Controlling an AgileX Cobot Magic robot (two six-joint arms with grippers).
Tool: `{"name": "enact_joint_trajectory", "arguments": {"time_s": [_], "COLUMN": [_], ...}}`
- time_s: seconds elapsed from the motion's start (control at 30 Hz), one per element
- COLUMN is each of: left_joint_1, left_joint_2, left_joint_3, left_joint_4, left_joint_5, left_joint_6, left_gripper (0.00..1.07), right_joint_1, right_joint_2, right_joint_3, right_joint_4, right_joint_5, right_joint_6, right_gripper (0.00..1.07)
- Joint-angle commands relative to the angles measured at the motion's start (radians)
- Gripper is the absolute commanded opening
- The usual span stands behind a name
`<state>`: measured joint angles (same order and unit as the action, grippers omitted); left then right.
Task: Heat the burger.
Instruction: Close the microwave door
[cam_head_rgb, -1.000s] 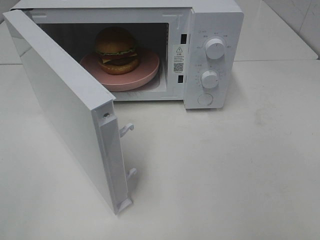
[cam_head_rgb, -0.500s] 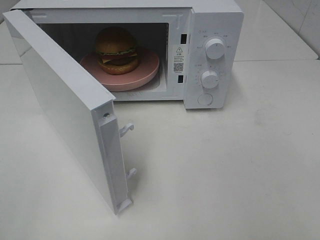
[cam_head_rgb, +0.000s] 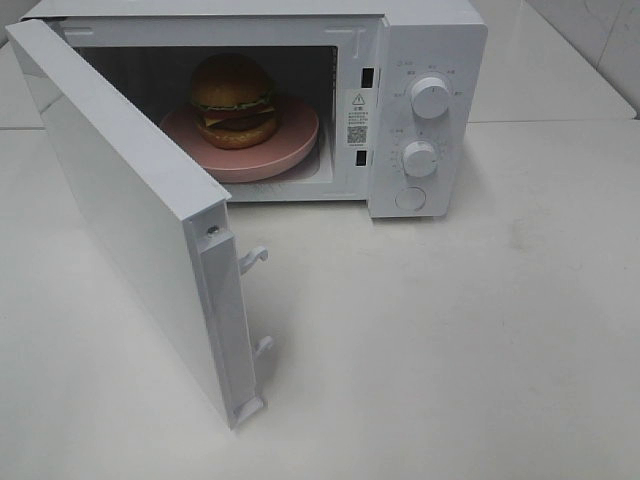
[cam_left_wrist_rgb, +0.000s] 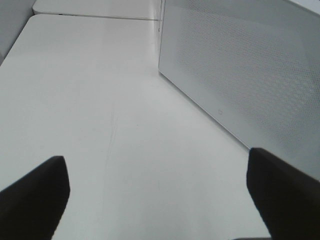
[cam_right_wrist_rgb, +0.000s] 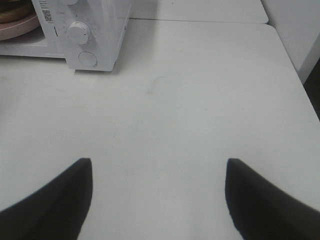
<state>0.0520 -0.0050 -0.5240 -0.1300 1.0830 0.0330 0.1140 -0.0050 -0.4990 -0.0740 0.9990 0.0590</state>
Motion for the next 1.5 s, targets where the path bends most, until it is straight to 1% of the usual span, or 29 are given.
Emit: {"name": "enact_joint_trajectory", "arguments": {"time_s": [0.03, 1.13, 1.23, 1.33, 1.37, 1.4, 1.43, 1.47, 1.5], "left_joint_1": [-0.001, -0.001, -0.001, -0.001, -0.001, -0.001, -0.001, -0.001, -0.001], "left_joint_2": [-0.004, -0.004, 0.003, 0.034, 0.067, 0.067, 0.102, 0.102, 0.122], "left_joint_3": [0.004, 0.004, -0.011, -0.029, -0.03, -0.03, -0.03, -0.03, -0.03], "left_joint_4": [-0.004, -0.015, -0.015, -0.011, -0.011, -0.011, -0.016, -0.016, -0.019], "left_joint_5": [-0.013, -0.019, -0.034, -0.063, -0.098, -0.098, -0.131, -0.131, -0.149], "left_joint_6": [-0.007, -0.008, -0.008, -0.007, -0.007, -0.007, -0.007, -0.007, -0.007], "left_gripper": [0.9, 0.9, 0.9, 0.87, 0.82, 0.82, 0.74, 0.74, 0.68], "right_joint_1": [-0.007, -0.007, -0.007, -0.007, -0.007, -0.007, -0.007, -0.007, -0.007], "right_joint_2": [-0.028, -0.028, -0.028, -0.028, -0.028, -0.028, -0.028, -0.028, -0.028], "right_joint_3": [0.001, 0.001, 0.001, 0.001, 0.001, 0.001, 0.001, 0.001, 0.001], "right_joint_4": [0.001, 0.0, 0.0, 0.0, 0.0, 0.0, 0.0, 0.0, 0.0], "right_joint_5": [-0.003, -0.003, -0.003, -0.003, -0.003, -0.003, -0.003, -0.003, -0.003], "right_joint_6": [-0.004, -0.001, -0.001, -0.001, -0.001, -0.001, -0.001, -0.001, -0.001], "right_gripper": [0.72, 0.72, 0.72, 0.72, 0.72, 0.72, 0.72, 0.72, 0.72]}}
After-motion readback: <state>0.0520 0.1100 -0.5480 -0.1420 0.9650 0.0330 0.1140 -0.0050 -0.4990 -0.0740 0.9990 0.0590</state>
